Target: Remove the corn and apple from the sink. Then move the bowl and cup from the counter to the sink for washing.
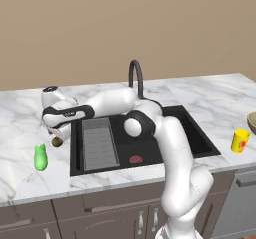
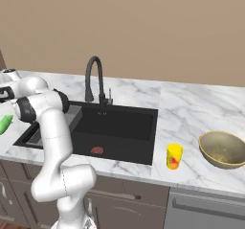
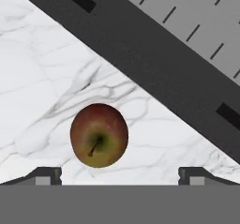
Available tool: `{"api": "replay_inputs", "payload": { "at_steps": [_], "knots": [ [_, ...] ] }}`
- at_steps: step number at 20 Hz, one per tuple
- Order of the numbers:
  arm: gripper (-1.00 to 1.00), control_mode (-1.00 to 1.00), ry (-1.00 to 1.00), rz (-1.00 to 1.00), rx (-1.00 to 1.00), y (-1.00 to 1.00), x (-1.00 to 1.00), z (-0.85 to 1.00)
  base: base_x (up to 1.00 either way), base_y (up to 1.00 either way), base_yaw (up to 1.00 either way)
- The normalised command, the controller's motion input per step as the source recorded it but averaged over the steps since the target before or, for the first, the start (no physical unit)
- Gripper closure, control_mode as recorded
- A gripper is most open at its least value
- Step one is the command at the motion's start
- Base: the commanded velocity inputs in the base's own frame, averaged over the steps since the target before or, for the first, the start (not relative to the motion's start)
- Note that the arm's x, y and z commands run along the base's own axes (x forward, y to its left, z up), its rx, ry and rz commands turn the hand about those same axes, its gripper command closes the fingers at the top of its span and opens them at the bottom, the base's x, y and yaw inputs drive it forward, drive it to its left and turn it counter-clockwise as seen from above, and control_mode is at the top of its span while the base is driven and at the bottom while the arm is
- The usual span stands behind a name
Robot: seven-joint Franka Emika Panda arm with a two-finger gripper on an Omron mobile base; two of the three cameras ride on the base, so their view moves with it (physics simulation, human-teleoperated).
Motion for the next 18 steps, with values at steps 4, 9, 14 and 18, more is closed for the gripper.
{"api": "replay_inputs", "payload": {
  "at_steps": [4, 9, 14, 18],
  "knots": [
    [-1.00, -1.00, -0.05, -0.04, 0.00, -0.14, -0.20, 0.31, 0.00, 0.00, 0.00],
    [-1.00, -1.00, -0.04, -0.02, 0.00, -0.22, -0.21, 0.20, 0.00, 0.00, 0.00],
    [-1.00, -1.00, -0.07, 0.00, 0.00, -0.29, -0.22, 0.19, 0.00, 0.00, 0.00],
    [-1.00, -1.00, -0.09, 0.00, 0.00, -0.31, -0.23, 0.21, 0.00, 0.00, 0.00]
  ]
}}
